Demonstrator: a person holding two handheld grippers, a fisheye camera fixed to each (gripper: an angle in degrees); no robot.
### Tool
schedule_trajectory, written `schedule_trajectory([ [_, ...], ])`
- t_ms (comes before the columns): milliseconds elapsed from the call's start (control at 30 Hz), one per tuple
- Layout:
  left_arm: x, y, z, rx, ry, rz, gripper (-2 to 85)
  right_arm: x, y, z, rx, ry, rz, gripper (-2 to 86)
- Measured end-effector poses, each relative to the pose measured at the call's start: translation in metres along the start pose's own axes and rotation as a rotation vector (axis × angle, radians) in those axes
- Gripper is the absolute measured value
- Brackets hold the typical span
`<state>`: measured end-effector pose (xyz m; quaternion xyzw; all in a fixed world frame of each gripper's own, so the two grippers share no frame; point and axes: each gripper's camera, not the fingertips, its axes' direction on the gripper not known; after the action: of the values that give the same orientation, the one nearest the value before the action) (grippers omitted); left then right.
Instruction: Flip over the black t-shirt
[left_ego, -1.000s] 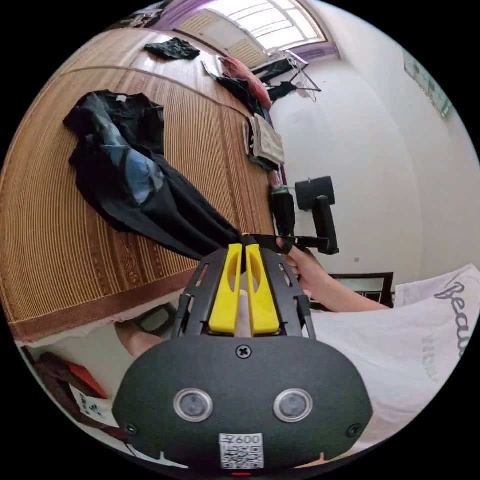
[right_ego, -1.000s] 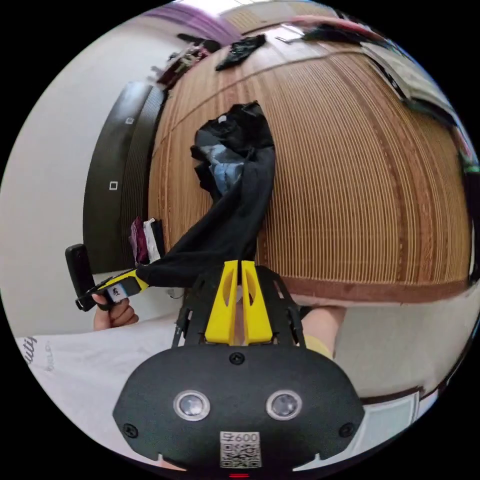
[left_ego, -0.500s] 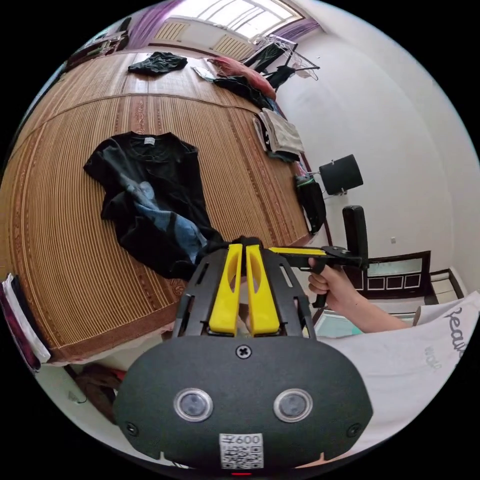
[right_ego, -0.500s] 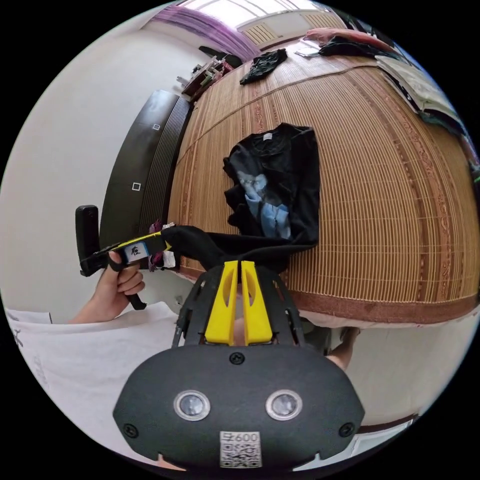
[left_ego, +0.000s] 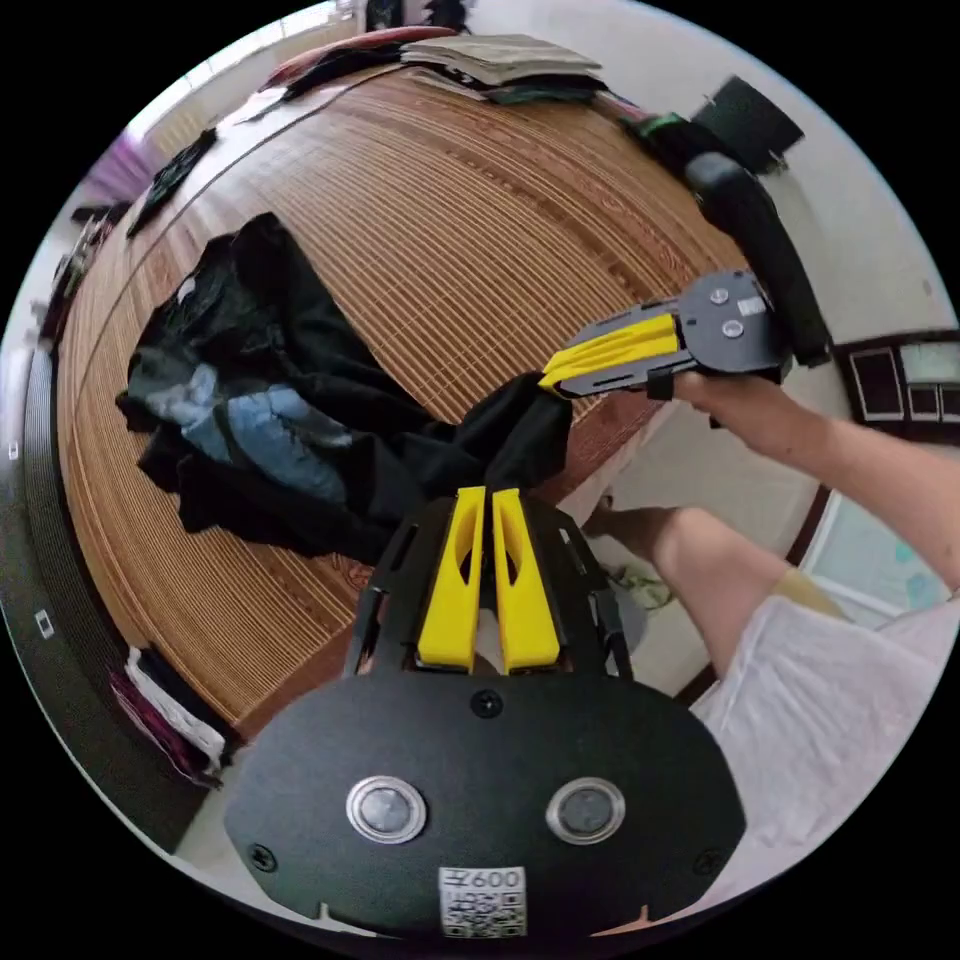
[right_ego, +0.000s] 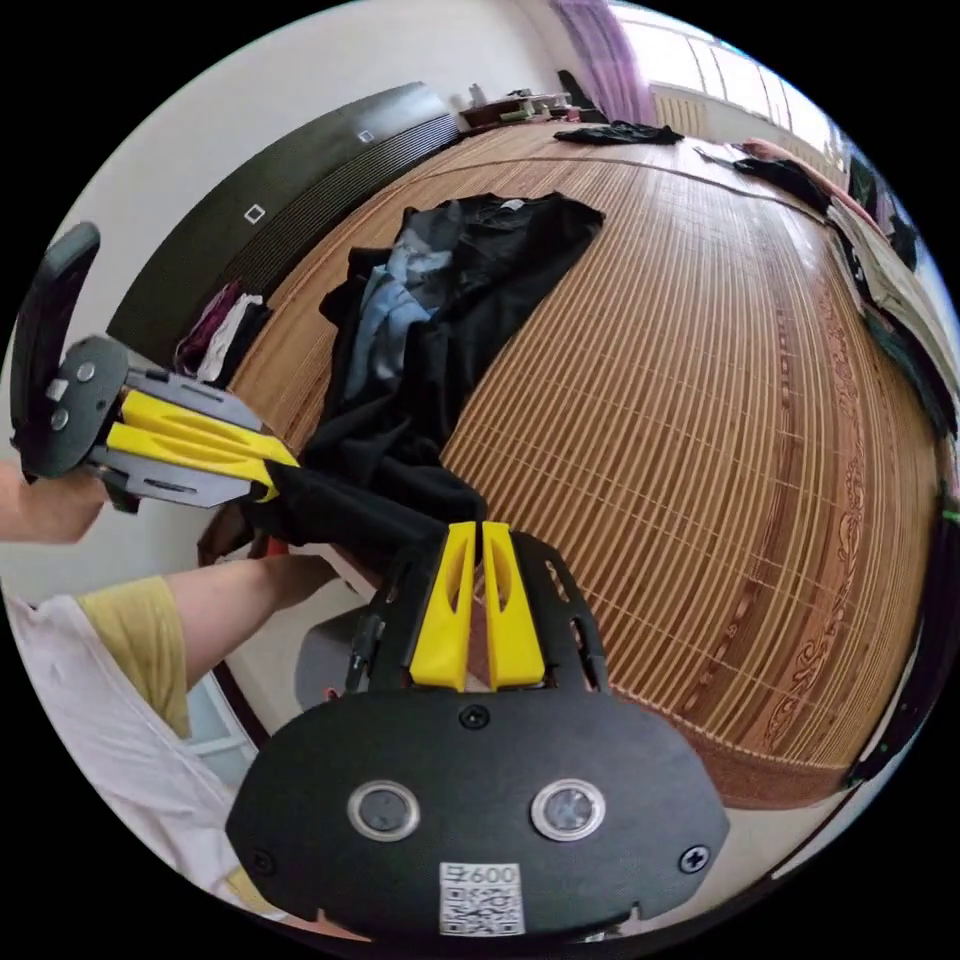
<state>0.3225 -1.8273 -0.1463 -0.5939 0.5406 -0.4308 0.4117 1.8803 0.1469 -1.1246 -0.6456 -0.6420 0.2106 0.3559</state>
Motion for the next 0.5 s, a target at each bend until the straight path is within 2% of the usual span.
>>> schedule_trajectory([
  [100,-0.011,0.050,0.064,-0.013,-0.139,0.185,1.0,0.009,0.005,0.035,-0.038,0.078,-0.192,-0.9],
  [167,-0.038,0.087,0.117,-0.021,-0.111,0.254,1.1,0.025,0.011,0.038,0.096,0.064,-0.255,-0.9],
  [200,-0.065,0.120,0.140,0.046,-0.062,0.264,1.1,0.045,0.004,0.046,0.082,0.018,-0.221,-0.9],
  [300,-0.146,0.201,0.133,0.306,0.139,0.361,1.2,0.080,-0.011,0.050,0.124,-0.041,-0.265,-0.9],
  [433,-0.228,0.249,0.131,0.377,0.393,0.323,1.1,0.103,-0.005,0.052,0.240,0.011,-0.321,-0.9],
  [500,-0.281,0.262,0.131,0.337,0.605,0.275,1.2,0.100,0.002,0.054,0.282,0.162,-0.385,-0.9],
])
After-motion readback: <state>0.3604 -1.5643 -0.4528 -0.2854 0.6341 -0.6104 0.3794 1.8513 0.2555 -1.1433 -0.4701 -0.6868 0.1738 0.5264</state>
